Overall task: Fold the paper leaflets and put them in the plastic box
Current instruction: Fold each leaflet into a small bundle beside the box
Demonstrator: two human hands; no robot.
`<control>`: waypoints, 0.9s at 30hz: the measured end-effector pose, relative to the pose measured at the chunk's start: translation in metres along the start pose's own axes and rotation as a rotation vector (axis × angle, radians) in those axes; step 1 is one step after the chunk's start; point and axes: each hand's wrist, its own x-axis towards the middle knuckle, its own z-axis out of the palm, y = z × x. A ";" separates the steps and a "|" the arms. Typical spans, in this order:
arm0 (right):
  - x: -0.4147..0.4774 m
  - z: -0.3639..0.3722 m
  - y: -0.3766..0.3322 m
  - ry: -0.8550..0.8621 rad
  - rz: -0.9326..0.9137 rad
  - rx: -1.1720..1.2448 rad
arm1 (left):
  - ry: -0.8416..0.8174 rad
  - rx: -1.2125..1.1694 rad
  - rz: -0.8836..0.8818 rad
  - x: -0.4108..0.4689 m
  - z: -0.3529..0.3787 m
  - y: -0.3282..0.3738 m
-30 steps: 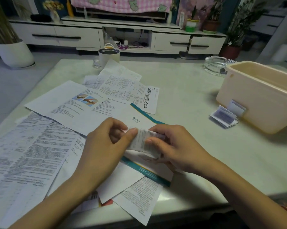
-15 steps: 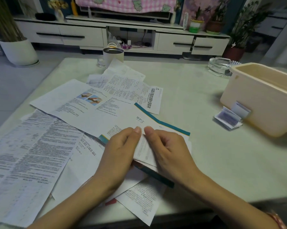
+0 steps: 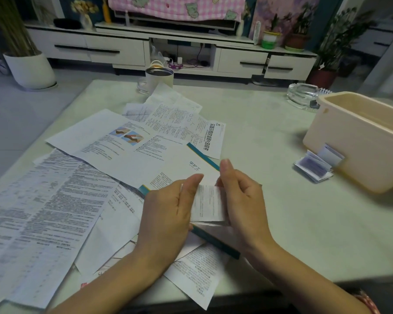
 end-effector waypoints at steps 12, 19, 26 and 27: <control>-0.005 0.007 0.001 0.062 -0.054 -0.034 | -0.120 -0.262 -0.414 0.002 0.005 -0.005; -0.003 0.008 0.007 0.058 -0.217 -0.076 | -0.005 -0.063 -0.071 0.001 0.006 0.000; 0.001 0.000 -0.003 0.006 -0.069 -0.138 | 0.027 -0.010 0.103 0.005 0.005 0.000; 0.001 -0.001 -0.007 -0.038 0.084 0.008 | 0.017 -0.039 0.074 0.005 0.005 0.002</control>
